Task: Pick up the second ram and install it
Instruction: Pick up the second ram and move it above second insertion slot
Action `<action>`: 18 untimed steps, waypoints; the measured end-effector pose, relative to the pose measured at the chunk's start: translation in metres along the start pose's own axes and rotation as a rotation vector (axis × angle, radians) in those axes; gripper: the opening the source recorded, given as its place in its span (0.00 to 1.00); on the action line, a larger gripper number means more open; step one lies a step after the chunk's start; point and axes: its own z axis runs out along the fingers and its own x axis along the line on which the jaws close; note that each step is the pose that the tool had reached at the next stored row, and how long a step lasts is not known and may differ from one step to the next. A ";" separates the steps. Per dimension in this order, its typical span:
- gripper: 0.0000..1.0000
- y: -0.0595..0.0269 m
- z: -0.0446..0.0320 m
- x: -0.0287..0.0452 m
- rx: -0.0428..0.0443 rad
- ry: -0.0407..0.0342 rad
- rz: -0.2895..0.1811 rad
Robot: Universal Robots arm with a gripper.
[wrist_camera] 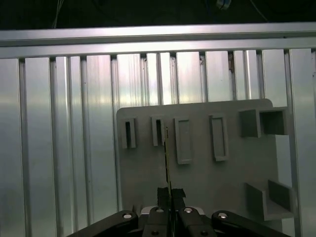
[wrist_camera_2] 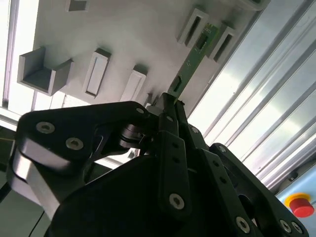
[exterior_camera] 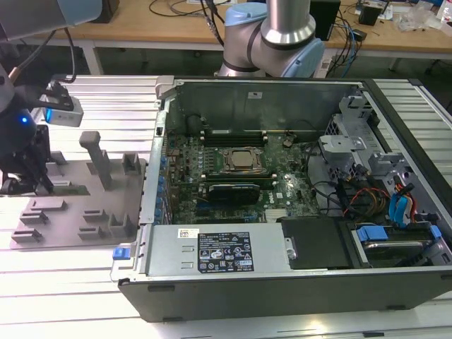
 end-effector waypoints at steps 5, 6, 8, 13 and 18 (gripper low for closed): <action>0.11 0.0003 -0.0060 -0.0010 0.0000 0.0000 0.000; 0.11 0.0003 -0.0068 -0.0010 0.0000 0.0000 0.000; 0.11 0.0003 -0.0087 -0.0011 0.0000 0.0001 0.000; 0.11 0.0008 -0.0222 -0.0015 0.0000 0.0000 0.000; 0.11 0.0012 -0.0312 -0.0018 0.0001 0.0000 0.000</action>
